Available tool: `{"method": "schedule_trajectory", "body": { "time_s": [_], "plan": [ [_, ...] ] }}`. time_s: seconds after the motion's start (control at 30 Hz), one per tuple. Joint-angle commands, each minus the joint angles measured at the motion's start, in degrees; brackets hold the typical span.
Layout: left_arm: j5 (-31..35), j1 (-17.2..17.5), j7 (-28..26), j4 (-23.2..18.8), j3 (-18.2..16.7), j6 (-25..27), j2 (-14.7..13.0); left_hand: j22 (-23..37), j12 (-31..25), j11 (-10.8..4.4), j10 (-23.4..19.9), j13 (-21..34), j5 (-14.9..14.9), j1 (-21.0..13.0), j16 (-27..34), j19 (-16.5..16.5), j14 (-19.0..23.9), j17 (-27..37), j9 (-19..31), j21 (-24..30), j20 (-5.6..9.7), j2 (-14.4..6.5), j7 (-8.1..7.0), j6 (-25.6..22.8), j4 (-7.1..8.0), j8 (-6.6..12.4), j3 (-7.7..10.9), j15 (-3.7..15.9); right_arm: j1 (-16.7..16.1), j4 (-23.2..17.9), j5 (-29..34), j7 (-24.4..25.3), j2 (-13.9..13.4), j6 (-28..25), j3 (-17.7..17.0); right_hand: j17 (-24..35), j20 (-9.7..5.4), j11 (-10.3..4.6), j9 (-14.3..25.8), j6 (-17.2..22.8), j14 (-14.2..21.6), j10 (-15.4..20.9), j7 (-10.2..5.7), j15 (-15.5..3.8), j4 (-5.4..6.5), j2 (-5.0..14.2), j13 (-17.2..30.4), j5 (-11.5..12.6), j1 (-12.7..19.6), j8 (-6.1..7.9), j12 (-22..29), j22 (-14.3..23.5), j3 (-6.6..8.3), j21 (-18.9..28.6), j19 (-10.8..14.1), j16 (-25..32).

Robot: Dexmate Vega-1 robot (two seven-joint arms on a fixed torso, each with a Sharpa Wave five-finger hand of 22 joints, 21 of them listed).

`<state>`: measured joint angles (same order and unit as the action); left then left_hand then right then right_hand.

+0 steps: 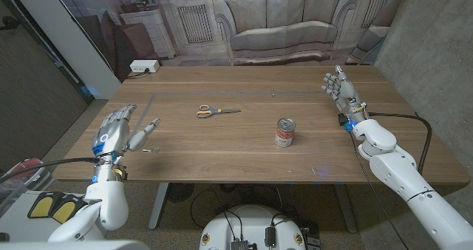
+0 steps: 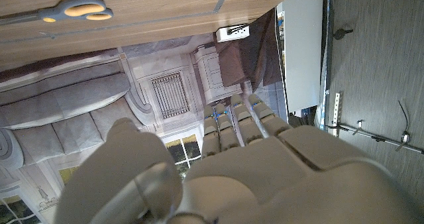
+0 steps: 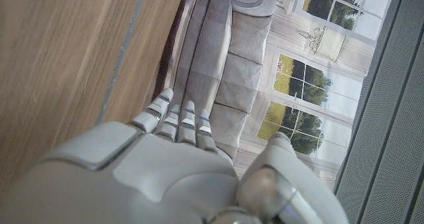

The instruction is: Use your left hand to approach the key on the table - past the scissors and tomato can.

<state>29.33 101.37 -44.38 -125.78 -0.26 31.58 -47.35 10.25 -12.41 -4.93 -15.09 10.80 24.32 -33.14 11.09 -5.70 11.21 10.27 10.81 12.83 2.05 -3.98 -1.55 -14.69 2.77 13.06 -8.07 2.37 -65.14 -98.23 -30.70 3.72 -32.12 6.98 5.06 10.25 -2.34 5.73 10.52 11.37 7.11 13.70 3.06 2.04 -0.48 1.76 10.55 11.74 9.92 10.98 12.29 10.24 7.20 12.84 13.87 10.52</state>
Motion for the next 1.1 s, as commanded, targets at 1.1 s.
{"method": "schedule_trajectory", "body": {
  "time_s": [1.1],
  "plan": [
    [-8.6,-6.4,1.8,4.3,5.8,5.3,-5.5,0.3,0.3,-0.33,-1.0,0.1,1.1,-1.1,0.1,-0.6,0.9,0.2,0.1,-0.4,1.56,-0.3,-0.15,-2.0,0.08,-0.14,-0.62,2.15,-0.6,-0.2,-0.1,0.1,0.0,-0.4,-0.5,0.2,-0.39,0.0,0.2,0.4,0.8,0.8,-0.06,-0.01,-0.18,0.42,0.1,0.2,0.2,0.23,0.2,0.3,-0.29,-0.5,0.6,0.2]
  ]
}}
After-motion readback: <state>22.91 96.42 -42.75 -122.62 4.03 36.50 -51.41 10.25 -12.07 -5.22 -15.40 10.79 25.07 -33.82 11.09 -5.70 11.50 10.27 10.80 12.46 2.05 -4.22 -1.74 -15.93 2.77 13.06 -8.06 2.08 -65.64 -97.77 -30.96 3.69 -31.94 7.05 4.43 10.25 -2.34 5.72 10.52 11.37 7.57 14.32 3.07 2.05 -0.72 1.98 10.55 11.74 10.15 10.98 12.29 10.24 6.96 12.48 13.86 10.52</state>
